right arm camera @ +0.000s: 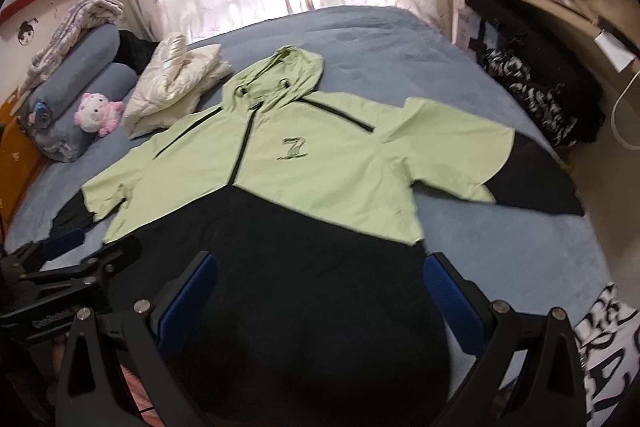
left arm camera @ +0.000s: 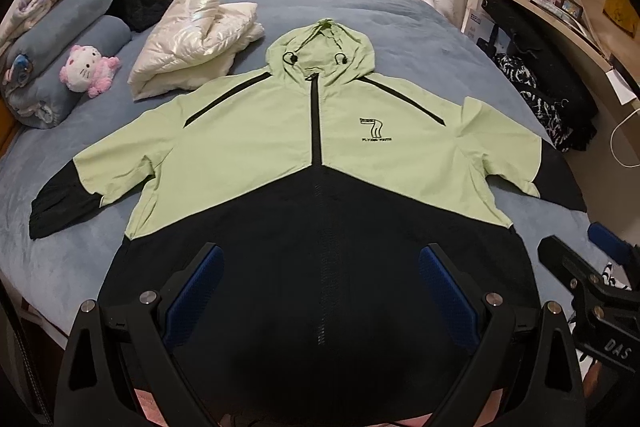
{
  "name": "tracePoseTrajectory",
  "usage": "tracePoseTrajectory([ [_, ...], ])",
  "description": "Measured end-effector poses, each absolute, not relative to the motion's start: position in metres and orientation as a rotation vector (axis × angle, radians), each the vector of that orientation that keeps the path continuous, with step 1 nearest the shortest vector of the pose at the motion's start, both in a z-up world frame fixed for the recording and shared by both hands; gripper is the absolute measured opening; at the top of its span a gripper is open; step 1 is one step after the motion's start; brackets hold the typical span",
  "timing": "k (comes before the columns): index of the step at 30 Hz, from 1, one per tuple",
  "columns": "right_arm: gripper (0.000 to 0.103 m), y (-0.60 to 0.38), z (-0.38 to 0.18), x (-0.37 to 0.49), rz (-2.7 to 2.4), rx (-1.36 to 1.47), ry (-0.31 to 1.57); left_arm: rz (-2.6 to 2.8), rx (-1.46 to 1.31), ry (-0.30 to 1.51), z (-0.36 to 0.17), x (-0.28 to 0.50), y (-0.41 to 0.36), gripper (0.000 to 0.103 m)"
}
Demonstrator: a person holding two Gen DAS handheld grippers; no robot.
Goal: Fold large clothes
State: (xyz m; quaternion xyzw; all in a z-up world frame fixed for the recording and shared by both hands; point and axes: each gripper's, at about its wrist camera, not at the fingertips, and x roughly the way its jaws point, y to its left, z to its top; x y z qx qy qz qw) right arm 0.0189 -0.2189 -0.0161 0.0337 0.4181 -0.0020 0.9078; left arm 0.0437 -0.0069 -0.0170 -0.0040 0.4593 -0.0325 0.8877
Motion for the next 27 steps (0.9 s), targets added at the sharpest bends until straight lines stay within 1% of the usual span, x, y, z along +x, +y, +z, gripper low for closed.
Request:
tracePoseTrajectory([
  [8, 0.103, -0.239, 0.02, 0.028, -0.117, -0.068, 0.738, -0.133, -0.016, 0.87, 0.009, 0.064, -0.019, 0.097],
  [14, 0.103, -0.263, 0.054, 0.036, -0.206, -0.135, 0.655, -0.216, -0.038, 0.809, 0.036, 0.082, -0.031, 0.097],
  [18, 0.103, -0.29, 0.072, 0.042, -0.276, -0.139, 0.616, -0.21, -0.006, 0.766, 0.05, 0.098, -0.046, 0.097],
  [22, 0.103, -0.33, 0.083, 0.05, -0.327, -0.097, 0.592, -0.169, 0.034, 0.739, 0.057, 0.116, -0.066, 0.097],
  [27, 0.103, -0.413, 0.071, 0.071, -0.317, 0.144, 0.649, -0.183, 0.013, 0.713, 0.055, 0.142, -0.09, 0.097],
])
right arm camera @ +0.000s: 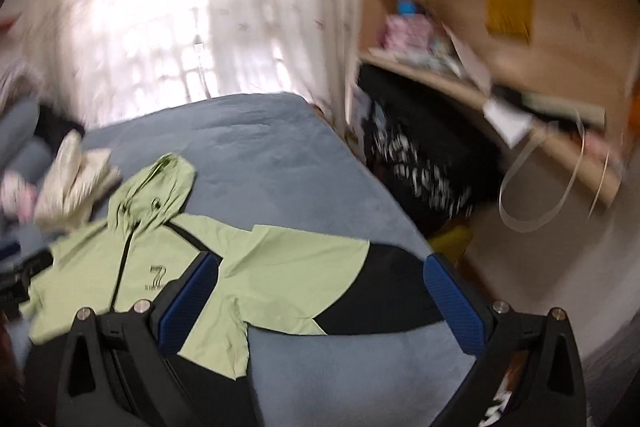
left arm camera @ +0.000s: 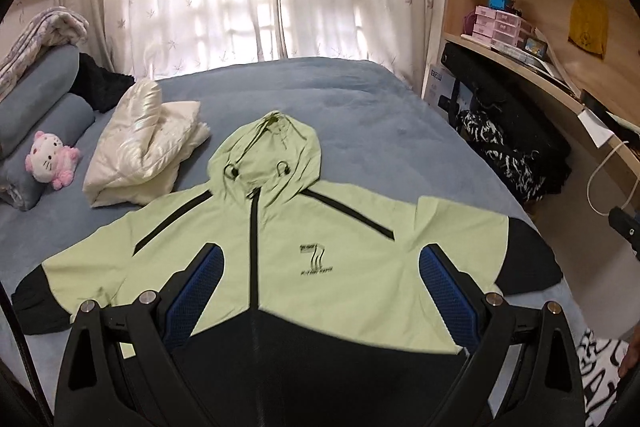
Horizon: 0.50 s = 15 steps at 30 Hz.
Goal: Fold large clothes
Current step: 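Reach the right gripper to the black sleeve cuff and grasp it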
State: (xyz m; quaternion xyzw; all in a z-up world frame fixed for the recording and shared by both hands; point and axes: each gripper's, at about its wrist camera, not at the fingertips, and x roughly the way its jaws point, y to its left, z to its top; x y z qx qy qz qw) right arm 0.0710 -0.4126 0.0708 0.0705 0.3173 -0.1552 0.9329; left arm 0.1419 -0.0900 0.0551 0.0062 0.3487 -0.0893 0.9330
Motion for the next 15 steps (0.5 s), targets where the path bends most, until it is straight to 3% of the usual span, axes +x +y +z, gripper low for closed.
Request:
tracePoseTrajectory([
  [8, 0.101, -0.52, -0.008, 0.095, -0.418, 0.392, 0.824, -0.161, 0.08, 0.755, 0.003, 0.199, -0.148, 0.097],
  [15, 0.091, -0.594, -0.097, 0.095, -0.432, 0.729, 0.961, -0.154, 0.133, 0.844, -0.052, 0.23, -0.195, 0.097],
])
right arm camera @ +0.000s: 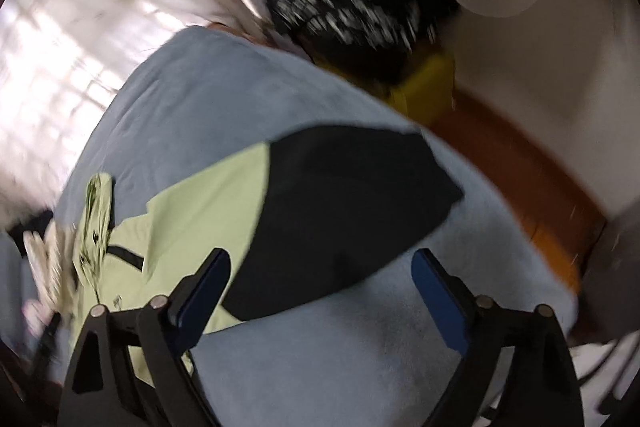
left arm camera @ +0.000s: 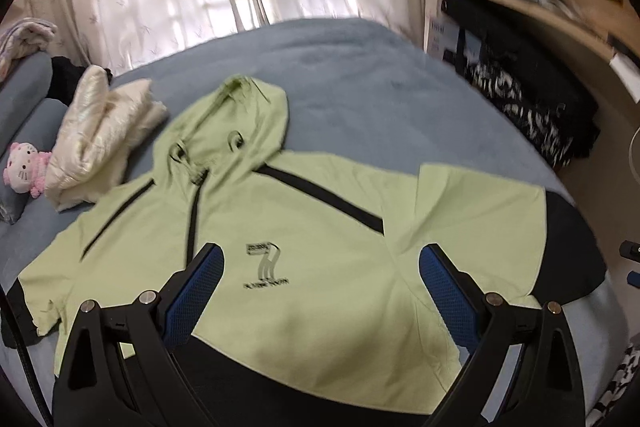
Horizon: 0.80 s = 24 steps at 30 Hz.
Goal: Fold large clothes
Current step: 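Reach the right gripper to the black sleeve cuff and grasp it, then carry the cuff with the right gripper across the jacket body, release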
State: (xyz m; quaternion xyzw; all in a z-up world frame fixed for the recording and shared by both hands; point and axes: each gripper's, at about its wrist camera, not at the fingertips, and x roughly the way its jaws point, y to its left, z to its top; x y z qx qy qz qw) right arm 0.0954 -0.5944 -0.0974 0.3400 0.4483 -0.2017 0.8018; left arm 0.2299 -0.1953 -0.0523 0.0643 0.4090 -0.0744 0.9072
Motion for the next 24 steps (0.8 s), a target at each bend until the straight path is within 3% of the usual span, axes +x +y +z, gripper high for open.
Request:
tracePoseTrajectory([
  [7, 0.076, -0.63, -0.162, 0.101, -0.44, 0.986, 0.989, -0.146, 0.17, 0.904, -0.093, 0.248, -0.224, 0.097],
  [12, 0.072, -0.638, -0.176, 0.106, -0.473, 1.034, 0.924, -0.157, 0.146, 0.946, -0.107, 0.252, -0.227, 0.095],
  [15, 0.039, -0.637, -0.176, 0.108, -0.503, 1.009, 0.902, -0.182, 0.131, 0.974, -0.11, 0.251, -0.225, 0.085],
  [16, 0.018, -0.635, -0.174, 0.108, -0.502, 1.003, 0.886, -0.192, 0.13, 0.987, -0.111, 0.25, -0.224, 0.082],
  [17, 0.009, -0.634, -0.171, 0.107, -0.49, 1.006, 0.865, -0.203, 0.127, 0.991, -0.111, 0.247, -0.221, 0.082],
  [24, 0.006, -0.57, -0.091, 0.115, -0.364, 0.79, 0.672, -0.218, 0.125, 0.933, -0.097, 0.229, -0.194, 0.082],
])
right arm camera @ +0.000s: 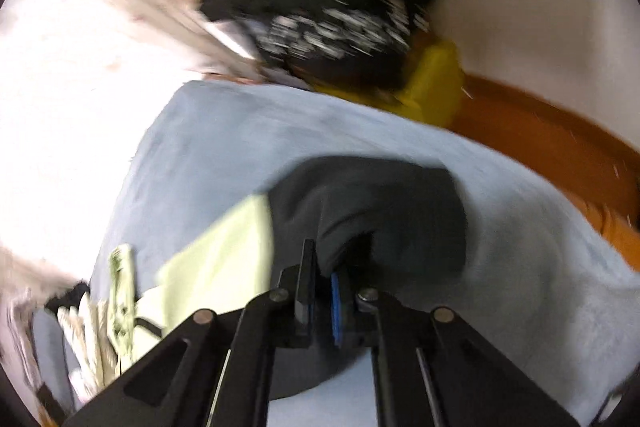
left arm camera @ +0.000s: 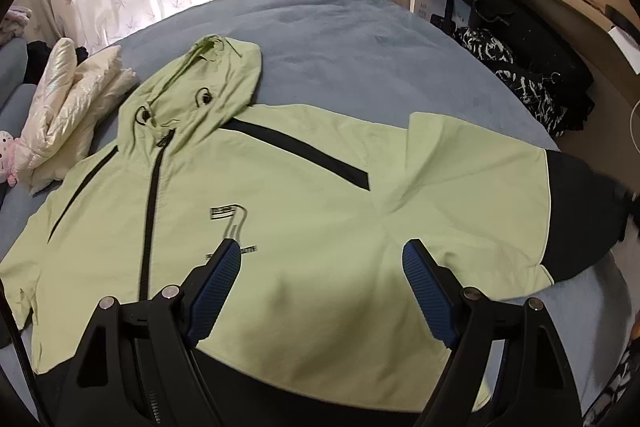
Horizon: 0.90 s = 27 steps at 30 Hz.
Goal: Fold large clothes
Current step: 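Carry the cuff with the right gripper across the jacket body, release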
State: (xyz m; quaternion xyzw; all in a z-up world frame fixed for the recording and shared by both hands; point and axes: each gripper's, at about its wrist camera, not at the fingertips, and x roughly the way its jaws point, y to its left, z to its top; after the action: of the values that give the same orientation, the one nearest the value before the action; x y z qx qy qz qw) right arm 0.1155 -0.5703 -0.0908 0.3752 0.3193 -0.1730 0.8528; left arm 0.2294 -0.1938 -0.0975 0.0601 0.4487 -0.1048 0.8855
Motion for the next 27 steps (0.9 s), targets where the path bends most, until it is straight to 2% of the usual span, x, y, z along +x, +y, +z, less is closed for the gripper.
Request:
tracePoseTrajectory([
  [8, 0.006, -0.413, -0.012, 0.144, -0.046, 0.429, 0.615, -0.177, 0.07, 0.909, -0.071, 0.216, -0.142, 0.082],
  [9, 0.006, -0.39, -0.009, 0.147, 0.002, 0.389, 0.621, -0.164, 0.067, 0.899, -0.068, 0.215, -0.136, 0.078],
  [10, 0.006, -0.375, -0.008, 0.149, 0.033, 0.363, 0.628, -0.148, 0.066, 0.887, -0.066, 0.213, -0.128, 0.066],
  [11, 0.006, -0.355, -0.009, 0.149, 0.067, 0.33, 0.639, -0.126, 0.071, 0.881, -0.064, 0.212, -0.121, 0.06],
  [12, 0.006, -0.337, -0.013, 0.152, 0.095, 0.299, 0.651, -0.099, 0.078, 0.878, -0.064, 0.21, -0.113, 0.049],
  [13, 0.006, -0.316, -0.02, 0.154, 0.124, 0.263, 0.671, -0.081, 0.078, 0.879, -0.063, 0.209, -0.105, 0.046],
  [19, 0.006, -0.252, -0.093, 0.168, 0.227, 0.206, 0.838, -0.008, 0.051, 0.883, -0.071, 0.2, -0.057, 0.046],
  [24, 0.012, -0.22, -0.147, 0.162, 0.22, 0.164, 0.994, -0.001, -0.02, 0.947, -0.093, 0.195, -0.028, 0.046],
  [26, 0.03, -0.216, -0.156, 0.16, 0.231, 0.183, 1.007, 0.006, -0.053, 0.969, -0.102, 0.193, -0.021, 0.047],
  [27, 0.035, -0.217, -0.156, 0.156, 0.237, 0.196, 1.002, 0.009, -0.063, 0.974, -0.107, 0.189, -0.019, 0.047],
])
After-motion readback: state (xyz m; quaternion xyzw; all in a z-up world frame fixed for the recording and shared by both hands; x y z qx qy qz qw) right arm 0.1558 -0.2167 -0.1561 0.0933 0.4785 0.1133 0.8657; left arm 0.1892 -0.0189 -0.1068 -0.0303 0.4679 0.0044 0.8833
